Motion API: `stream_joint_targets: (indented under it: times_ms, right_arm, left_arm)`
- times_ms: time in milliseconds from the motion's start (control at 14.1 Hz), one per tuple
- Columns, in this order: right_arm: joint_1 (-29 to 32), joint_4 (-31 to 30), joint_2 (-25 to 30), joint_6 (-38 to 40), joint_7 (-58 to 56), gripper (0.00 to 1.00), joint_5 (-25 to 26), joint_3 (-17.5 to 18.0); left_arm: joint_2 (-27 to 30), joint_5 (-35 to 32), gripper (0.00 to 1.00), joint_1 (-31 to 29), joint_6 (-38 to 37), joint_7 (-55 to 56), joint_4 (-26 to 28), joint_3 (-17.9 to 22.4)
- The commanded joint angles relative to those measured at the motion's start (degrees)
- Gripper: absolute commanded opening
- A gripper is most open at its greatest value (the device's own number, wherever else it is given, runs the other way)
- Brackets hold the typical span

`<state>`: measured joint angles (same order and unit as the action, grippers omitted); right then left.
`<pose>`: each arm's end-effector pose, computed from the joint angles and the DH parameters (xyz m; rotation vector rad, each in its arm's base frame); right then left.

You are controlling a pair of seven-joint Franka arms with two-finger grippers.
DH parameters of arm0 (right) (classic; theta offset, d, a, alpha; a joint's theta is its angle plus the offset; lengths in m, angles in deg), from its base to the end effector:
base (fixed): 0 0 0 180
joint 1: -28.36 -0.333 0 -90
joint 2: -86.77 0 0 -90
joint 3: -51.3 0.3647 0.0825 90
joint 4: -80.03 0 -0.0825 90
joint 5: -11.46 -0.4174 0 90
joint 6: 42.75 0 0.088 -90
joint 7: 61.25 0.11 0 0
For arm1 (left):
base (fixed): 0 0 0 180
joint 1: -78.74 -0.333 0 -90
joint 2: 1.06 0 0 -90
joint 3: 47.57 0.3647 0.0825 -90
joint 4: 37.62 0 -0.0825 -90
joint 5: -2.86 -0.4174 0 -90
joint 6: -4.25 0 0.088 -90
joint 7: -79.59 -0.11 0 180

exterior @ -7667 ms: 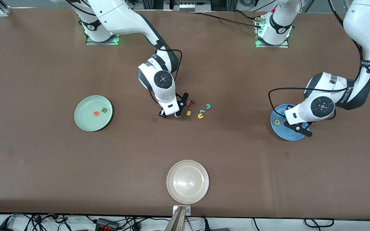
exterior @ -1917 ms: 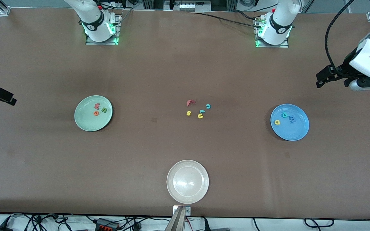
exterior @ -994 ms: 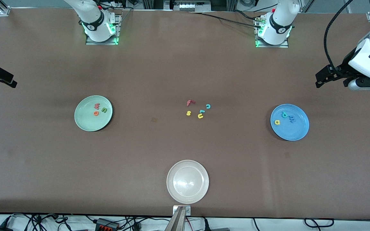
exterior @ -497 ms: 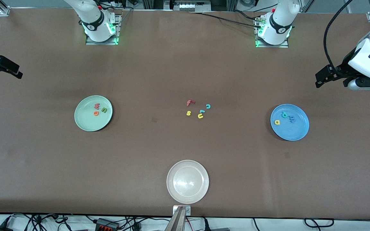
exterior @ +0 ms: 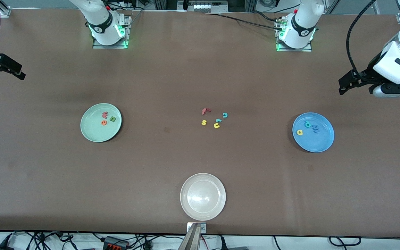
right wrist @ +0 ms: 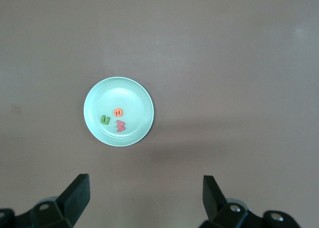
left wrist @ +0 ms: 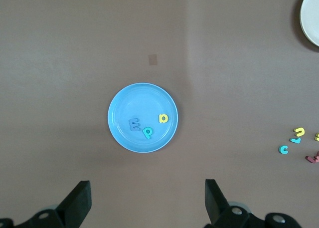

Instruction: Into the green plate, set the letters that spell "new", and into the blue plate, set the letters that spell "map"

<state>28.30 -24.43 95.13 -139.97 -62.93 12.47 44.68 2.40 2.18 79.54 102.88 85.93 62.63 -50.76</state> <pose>0.5386 -0.0681 0.6347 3.1367 -0.1288 0.0290 0.5747 -0.0399 0.6274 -3.1284 -0.0617 -0.0520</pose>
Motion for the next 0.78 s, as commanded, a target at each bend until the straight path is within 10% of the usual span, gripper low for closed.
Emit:
stream_joint_targets:
  times_ms: [0, 710]
  right_arm:
    - [0.85, -1.45, 1.13, -0.60, -0.69, 1.00, 0.67, 0.91]
    - [0.76, -1.45, 1.04, -0.61, -0.78, 1.00, 0.67, 0.91]
  left_arm:
    - [0.67, 1.03, 1.00, 0.08, -1.07, 0.42, -0.50, -0.06]
    - [0.23, 1.03, 1.00, 0.08, -1.07, 0.34, -1.46, -0.06]
